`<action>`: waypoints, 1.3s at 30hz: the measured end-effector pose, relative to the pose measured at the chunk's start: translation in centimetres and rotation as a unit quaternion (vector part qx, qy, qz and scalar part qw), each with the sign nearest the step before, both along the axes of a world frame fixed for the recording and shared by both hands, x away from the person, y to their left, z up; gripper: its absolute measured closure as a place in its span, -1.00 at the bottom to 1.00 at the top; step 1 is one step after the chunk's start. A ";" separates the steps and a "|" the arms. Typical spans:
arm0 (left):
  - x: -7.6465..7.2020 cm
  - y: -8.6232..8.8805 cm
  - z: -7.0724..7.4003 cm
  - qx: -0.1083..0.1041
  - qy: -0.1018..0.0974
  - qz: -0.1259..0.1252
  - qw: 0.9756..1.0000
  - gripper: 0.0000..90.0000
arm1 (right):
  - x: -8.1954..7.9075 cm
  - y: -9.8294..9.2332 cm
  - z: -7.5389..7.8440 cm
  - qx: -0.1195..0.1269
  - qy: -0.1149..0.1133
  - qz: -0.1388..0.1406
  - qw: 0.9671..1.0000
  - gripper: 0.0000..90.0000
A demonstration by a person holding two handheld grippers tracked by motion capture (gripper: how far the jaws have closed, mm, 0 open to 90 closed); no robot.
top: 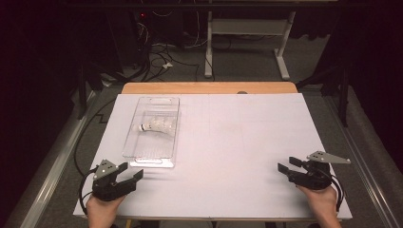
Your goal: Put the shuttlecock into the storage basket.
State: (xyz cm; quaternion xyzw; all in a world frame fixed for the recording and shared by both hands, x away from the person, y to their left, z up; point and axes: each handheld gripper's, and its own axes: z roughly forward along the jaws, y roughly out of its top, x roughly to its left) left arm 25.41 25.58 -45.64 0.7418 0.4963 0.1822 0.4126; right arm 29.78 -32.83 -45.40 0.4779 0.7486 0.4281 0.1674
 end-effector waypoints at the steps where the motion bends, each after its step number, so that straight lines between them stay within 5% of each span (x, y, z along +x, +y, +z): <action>1: 0.0 0.0 0.0 0.000 0.000 0.001 1.000 -0.26 | -0.1 -0.1 0.0 0.000 -0.001 0.001 1.000 -0.13; 39: -0.5 0.5 0.1 -0.003 0.001 0.004 1.000 -0.27 | -1.8 -1.7 -0.1 0.022 -0.036 -0.018 0.999 -0.19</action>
